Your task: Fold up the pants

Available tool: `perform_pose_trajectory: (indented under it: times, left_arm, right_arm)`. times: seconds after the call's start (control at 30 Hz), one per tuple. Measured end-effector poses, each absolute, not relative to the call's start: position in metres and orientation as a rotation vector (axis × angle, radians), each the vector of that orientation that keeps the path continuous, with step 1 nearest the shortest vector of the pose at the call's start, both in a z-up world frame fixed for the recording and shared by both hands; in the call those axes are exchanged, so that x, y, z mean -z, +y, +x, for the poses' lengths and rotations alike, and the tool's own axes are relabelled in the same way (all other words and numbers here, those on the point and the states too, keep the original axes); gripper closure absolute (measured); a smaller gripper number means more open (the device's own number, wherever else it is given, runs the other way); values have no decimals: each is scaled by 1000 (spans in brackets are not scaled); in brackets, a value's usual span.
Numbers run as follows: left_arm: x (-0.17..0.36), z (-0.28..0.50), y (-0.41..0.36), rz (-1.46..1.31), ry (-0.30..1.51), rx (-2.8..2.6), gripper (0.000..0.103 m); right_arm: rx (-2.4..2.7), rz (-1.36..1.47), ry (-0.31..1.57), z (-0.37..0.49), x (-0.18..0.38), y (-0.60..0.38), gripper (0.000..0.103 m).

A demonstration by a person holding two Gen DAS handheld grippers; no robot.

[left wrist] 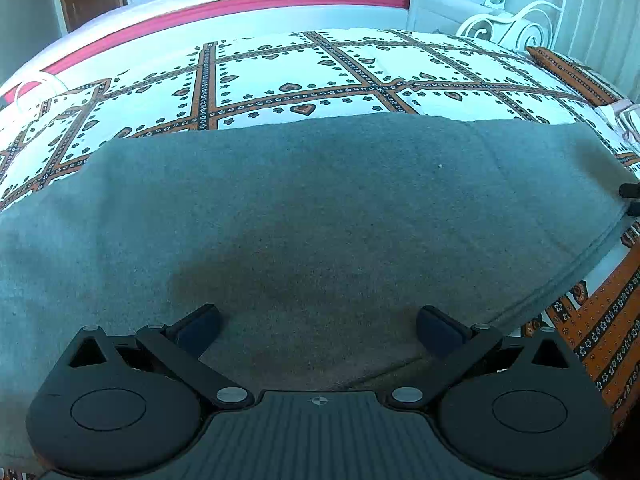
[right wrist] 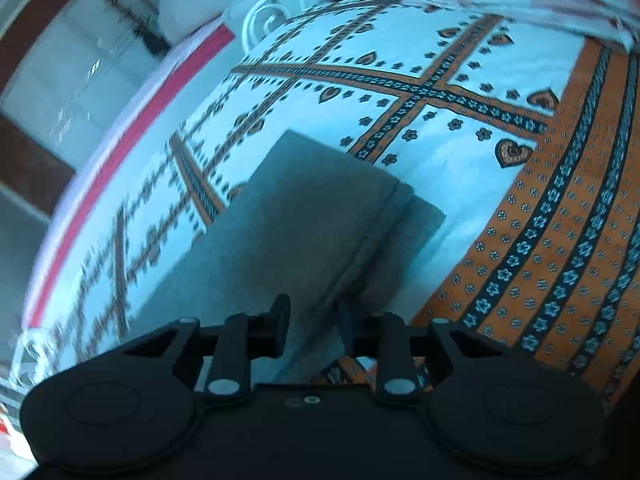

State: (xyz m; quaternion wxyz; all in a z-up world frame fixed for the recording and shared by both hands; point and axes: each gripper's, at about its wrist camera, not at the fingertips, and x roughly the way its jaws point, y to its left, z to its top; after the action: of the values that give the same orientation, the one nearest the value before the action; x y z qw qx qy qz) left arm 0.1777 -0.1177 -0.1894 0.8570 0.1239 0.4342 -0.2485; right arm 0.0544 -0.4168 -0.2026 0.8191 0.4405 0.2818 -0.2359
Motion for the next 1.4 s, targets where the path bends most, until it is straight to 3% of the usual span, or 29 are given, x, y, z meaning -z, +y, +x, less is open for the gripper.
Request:
perform_pose_trajectory:
  times: [0.07, 0.37, 0.6, 0.77, 1.4]
  left_arm:
    - [189, 178, -117, 259, 911, 523, 0]
    - [186, 173, -113, 247, 896, 516, 0]
    - [186, 174, -110, 229, 908, 507, 0]
    - [187, 175, -108, 220, 910, 500, 0]
    - [183, 173, -93, 178, 908, 447, 0]
  right_arm:
    - [520, 956, 578, 56, 204, -419, 103]
    - [524, 829, 522, 36, 178, -400, 103]
    - [583, 810, 647, 41, 202, -408, 103]
    - [553, 848, 595, 38, 197, -406, 80]
    - [261, 1057, 637, 51, 211, -379, 79]
